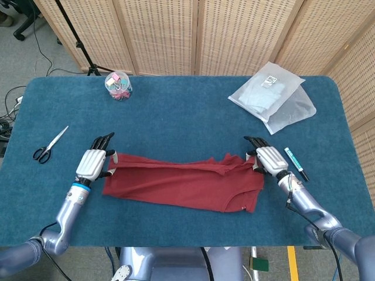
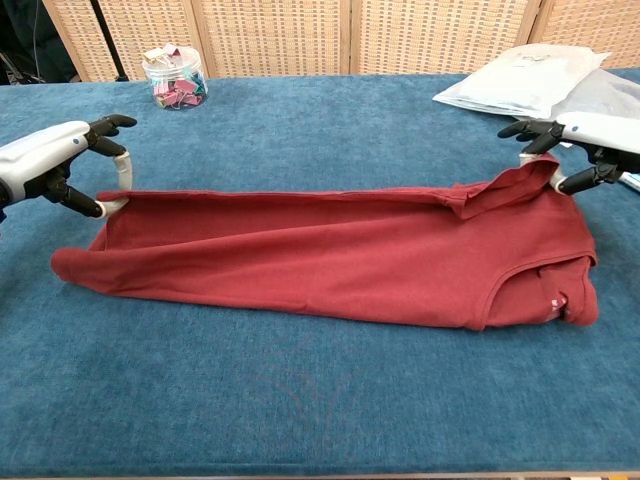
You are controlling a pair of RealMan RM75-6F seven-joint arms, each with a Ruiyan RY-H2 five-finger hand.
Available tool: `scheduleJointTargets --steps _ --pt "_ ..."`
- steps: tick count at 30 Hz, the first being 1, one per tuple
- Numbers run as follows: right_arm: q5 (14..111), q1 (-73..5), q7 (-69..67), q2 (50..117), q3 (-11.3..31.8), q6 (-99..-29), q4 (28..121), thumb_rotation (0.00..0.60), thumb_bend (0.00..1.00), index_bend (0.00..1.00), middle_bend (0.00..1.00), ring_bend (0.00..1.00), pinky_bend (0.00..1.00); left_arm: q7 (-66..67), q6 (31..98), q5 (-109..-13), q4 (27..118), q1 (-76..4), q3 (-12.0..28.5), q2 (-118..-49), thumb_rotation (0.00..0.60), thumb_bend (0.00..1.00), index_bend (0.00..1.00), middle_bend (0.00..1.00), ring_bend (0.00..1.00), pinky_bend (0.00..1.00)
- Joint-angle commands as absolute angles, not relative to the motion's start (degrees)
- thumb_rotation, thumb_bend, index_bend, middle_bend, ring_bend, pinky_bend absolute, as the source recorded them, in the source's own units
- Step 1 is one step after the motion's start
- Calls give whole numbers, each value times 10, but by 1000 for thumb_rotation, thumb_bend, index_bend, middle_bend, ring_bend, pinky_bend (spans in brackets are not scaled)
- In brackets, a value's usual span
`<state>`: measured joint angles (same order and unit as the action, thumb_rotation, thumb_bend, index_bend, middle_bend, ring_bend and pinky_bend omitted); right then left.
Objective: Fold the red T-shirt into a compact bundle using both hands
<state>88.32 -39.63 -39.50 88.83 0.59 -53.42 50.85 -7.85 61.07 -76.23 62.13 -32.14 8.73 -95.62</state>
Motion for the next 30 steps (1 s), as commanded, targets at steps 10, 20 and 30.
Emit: scheduleJointTargets --steps 10,20,30 --pt "871 -390 -367 835 1 -517 573 600 0 0 0 0 10 -55 599 -739 612 -330 105 -970 600 526 322 0 0 0" --pt "862 -345 -326 758 6 -583 691 600 0 0 0 0 10 -47 603 -734 602 -333 113 -973 600 477 29 0 0 0" --pt "884 -280 -279 691 -8 -682 779 600 0 0 0 0 10 28 547 -683 671 -339 118 -901 600 328 212 0 0 0"
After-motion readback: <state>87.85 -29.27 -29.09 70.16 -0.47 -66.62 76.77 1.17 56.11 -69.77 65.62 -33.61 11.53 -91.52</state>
